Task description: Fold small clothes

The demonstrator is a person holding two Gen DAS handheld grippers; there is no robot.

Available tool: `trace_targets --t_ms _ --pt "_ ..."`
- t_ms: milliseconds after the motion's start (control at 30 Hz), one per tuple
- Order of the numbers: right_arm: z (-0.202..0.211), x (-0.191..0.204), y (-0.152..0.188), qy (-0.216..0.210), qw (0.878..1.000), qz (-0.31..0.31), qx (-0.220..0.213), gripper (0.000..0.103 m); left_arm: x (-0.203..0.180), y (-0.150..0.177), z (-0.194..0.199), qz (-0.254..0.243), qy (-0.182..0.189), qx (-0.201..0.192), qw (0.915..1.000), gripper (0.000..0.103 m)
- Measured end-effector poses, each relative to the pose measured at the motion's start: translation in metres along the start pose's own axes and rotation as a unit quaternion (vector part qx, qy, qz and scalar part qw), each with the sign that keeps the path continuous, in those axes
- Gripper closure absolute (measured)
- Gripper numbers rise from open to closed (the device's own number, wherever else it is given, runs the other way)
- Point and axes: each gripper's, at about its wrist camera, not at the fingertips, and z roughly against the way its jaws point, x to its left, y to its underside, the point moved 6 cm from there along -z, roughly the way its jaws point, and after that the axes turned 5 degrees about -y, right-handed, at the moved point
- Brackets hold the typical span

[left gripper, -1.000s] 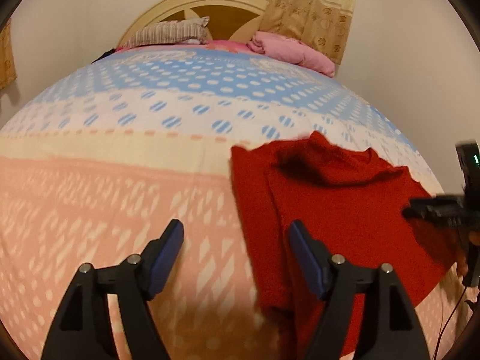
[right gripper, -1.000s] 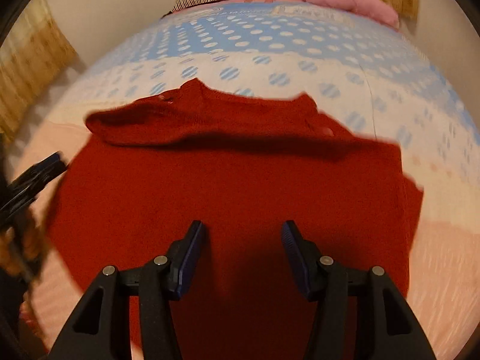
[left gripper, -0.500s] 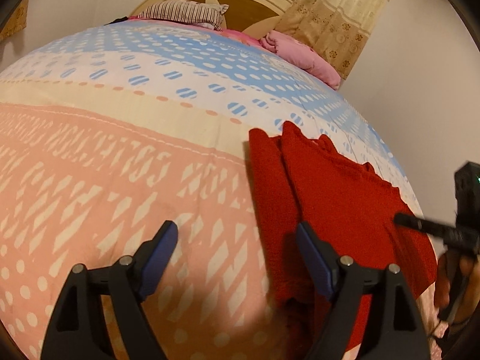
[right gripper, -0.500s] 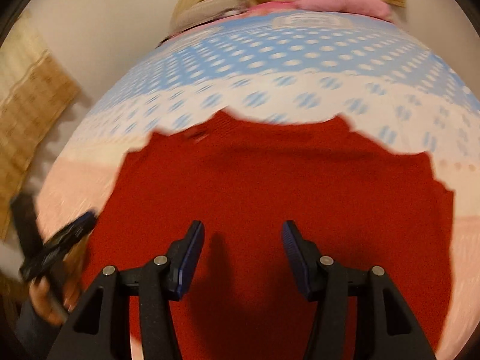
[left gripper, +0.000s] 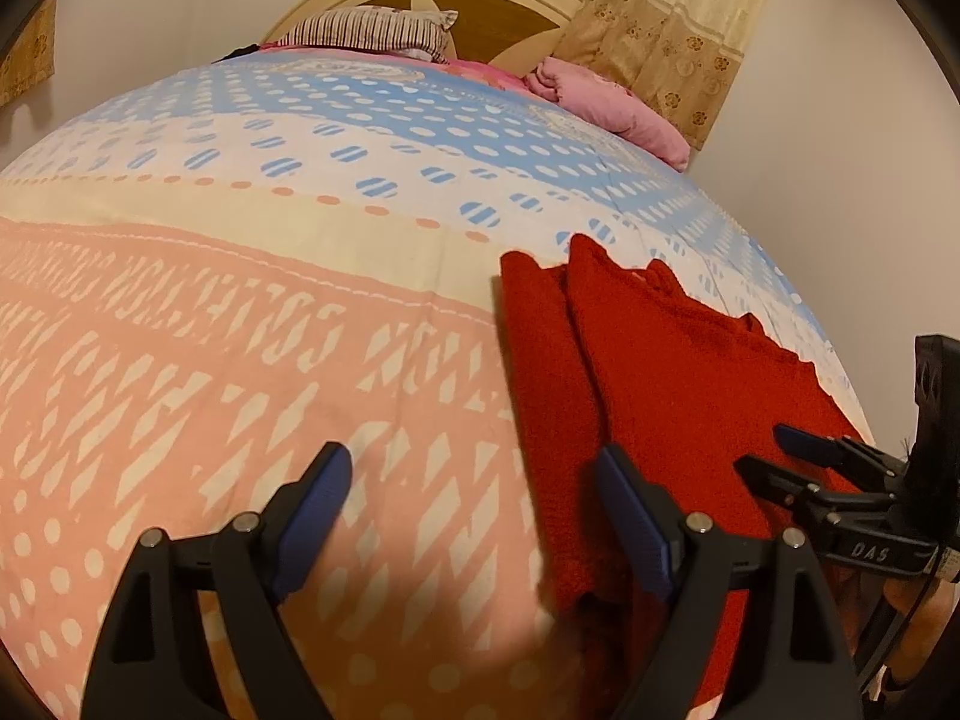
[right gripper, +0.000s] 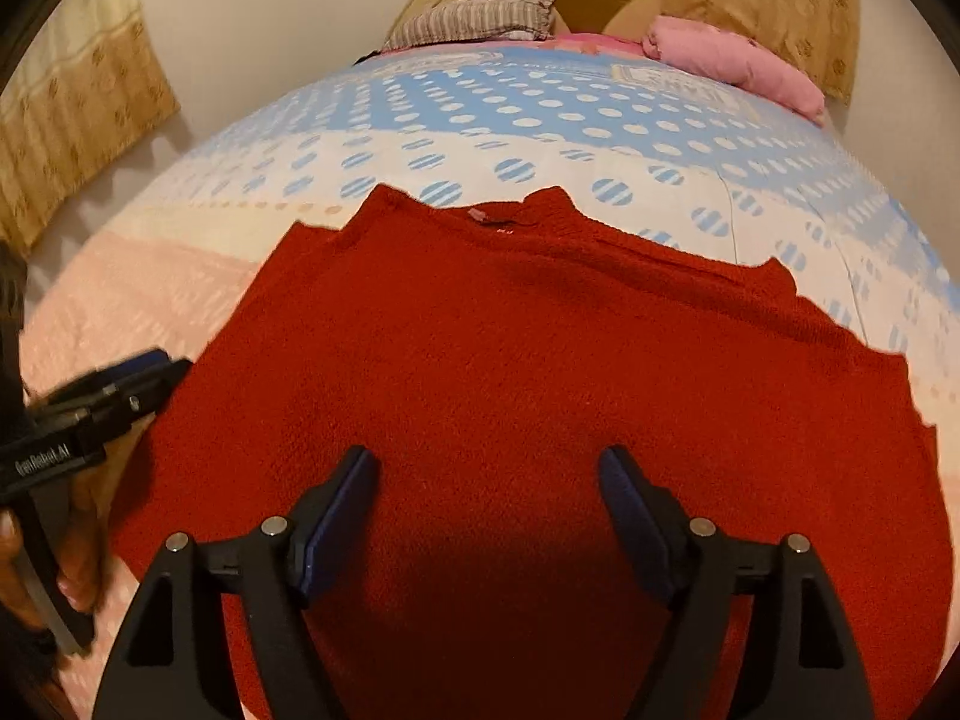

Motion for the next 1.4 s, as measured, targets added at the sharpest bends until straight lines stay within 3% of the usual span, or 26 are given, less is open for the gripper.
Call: trace_targets --t_ms 200,600,867,1000,1267,1400 --pt "0.028 0.001 0.006 -0.035 0.998 -0.026 -0.037 0.024 0.002 0.001 0.001 0.005 0.008 0.000 1.0000 0.015" --pt "0.054 0.049 0.049 -0.052 0.997 0.041 -0.044 0.024 0.002 0.001 0.000 0.001 0.004 0.001 1.0000 0.014" --pt "0.052 0.088 0.074 -0.023 0.992 0.121 -0.036 0.024 -0.002 -0.005 0.003 0.000 0.012 0.004 0.9999 0.013" --pt "0.048 0.110 0.083 0.005 0.984 0.173 -0.036 0.024 -0.007 -0.014 0.000 0.016 0.045 0.015 0.9988 0.010" --pt "0.039 0.139 0.071 0.065 0.971 0.222 -0.063 0.024 -0.024 -0.034 -0.027 0.003 0.044 0.037 0.9984 0.009" --pt "0.026 0.145 0.073 0.071 0.967 0.238 -0.053 0.025 -0.020 -0.044 -0.013 0.039 0.086 0.016 0.9954 0.009"
